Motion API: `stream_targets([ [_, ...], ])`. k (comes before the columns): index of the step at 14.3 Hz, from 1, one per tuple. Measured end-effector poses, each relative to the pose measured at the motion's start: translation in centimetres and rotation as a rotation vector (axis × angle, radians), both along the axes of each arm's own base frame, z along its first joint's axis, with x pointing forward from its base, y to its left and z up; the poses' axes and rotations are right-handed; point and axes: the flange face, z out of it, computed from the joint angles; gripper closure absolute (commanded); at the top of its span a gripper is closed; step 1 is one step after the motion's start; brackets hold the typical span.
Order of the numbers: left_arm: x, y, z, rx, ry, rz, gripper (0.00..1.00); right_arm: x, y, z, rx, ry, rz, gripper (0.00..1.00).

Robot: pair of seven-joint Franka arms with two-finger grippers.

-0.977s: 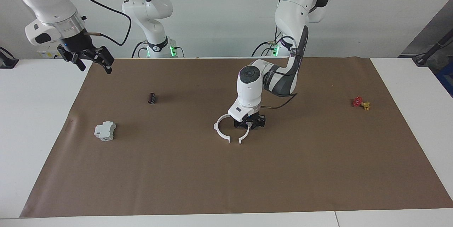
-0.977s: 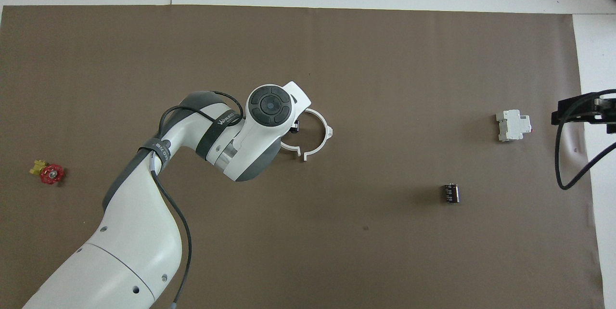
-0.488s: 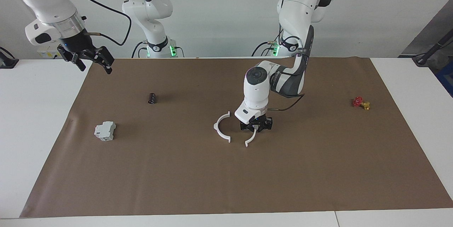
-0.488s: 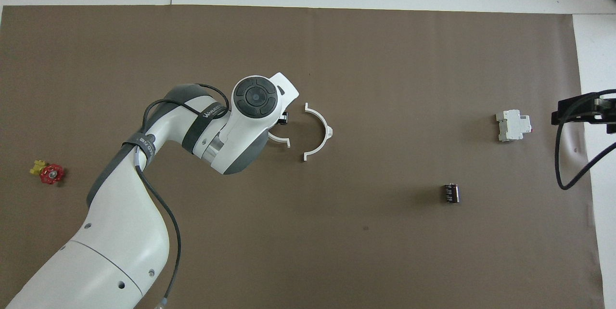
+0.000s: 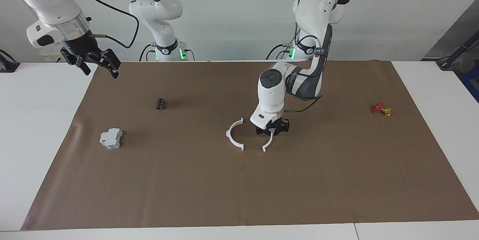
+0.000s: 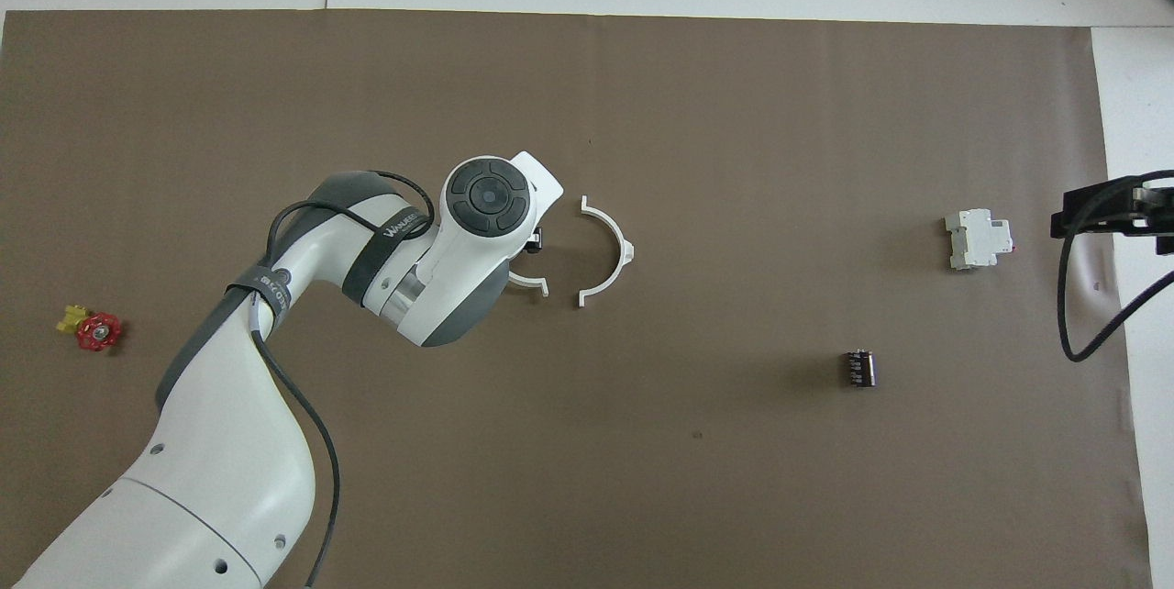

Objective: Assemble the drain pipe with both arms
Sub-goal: 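Press the held half against the placed half to close the ring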

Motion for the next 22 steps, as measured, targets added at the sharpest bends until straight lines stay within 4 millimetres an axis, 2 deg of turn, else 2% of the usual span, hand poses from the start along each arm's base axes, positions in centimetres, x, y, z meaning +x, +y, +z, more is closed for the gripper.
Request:
stream_targets([
  [3, -1.1, -0.4, 0.0, 0.001, 0.003, 0.002, 1.00, 0.0, 0.0, 0.0, 0.000, 0.000, 0.000, 0.00],
  [7, -2.0, -2.0, -0.1, -0.022, -0.018, -0.028, 1.00, 0.0, 0.0, 0.0, 0.000, 0.000, 0.000, 0.00],
  [12, -1.9, -2.5, 0.1, -0.042, -0.035, -0.120, 1.00, 0.0, 0.0, 0.0, 0.000, 0.000, 0.000, 0.00],
  [17, -1.5, -2.8, -1.3, -0.037, -0.026, -0.187, 1.00, 0.0, 0.0, 0.0, 0.000, 0.000, 0.000, 0.00],
  [22, -0.9, -4.6, -1.7, -0.044, -0.041, -0.215, 1.00, 0.0, 0.0, 0.0, 0.000, 0.000, 0.000, 0.00],
])
